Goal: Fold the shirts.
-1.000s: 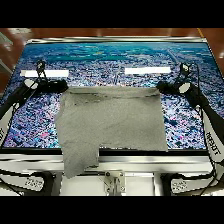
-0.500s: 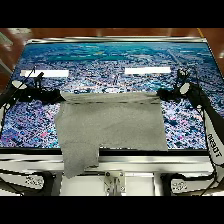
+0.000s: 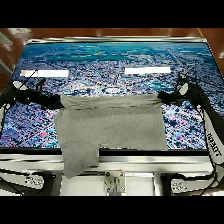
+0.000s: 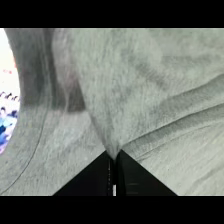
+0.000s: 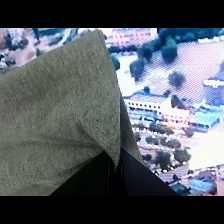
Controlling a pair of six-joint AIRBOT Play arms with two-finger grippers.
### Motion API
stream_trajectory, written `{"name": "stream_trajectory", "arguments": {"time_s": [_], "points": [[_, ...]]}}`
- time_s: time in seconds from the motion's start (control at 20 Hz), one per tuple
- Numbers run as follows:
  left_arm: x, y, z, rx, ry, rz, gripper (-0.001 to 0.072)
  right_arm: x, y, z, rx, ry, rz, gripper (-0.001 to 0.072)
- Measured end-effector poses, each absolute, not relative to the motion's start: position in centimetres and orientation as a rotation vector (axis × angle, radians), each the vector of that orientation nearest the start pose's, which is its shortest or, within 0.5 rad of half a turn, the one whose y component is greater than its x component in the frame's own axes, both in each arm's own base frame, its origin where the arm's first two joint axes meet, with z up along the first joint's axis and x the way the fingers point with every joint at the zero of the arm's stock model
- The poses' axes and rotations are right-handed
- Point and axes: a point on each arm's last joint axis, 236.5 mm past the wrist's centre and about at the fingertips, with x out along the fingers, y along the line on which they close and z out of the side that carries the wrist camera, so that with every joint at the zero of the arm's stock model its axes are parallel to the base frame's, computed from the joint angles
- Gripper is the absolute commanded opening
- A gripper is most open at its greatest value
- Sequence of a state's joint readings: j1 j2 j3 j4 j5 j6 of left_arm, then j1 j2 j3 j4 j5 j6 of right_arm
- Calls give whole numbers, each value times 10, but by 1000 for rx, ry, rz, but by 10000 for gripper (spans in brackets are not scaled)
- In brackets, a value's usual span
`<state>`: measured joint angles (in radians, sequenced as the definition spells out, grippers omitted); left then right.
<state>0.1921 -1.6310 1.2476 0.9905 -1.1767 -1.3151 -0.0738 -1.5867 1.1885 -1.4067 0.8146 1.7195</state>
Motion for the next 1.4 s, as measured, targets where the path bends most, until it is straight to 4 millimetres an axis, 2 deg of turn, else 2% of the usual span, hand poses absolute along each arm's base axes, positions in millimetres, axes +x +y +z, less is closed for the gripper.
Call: {"name": "stream_trajectory", "arguments": {"time_s": [0.2,0.65,0.7,0.75,0.8,0.85,1.0,1.15,1.3,1.4], "points": [[407,-38,-74,-509,1450,-269,36,449,-5,-93,360,1251,-136,67],[401,-37,-84,-526,1494,-249,40,442,-1,-106,396,1296,-148,75],[401,-37,-85,-529,1498,-247,68,441,-1,-107,398,1302,-148,119],[401,-37,-86,-530,1500,-246,161,440,0,-108,403,1307,-149,352],[400,-37,-87,-529,1503,-245,383,439,1,-108,405,1312,-149,540],[400,-37,-88,-529,1504,-245,547,438,2,-108,404,1316,-141,597],[403,-33,-82,-527,1496,-251,564,437,6,-98,372,1313,-89,597],[405,-18,-56,-536,1470,-252,564,427,-2,-73,266,1309,-55,597],[389,3,-20,-546,1456,-253,564,396,-36,-46,152,1367,-70,597],[362,14,-4,-553,1475,-248,565,363,-59,-35,165,1450,-69,597]]}}
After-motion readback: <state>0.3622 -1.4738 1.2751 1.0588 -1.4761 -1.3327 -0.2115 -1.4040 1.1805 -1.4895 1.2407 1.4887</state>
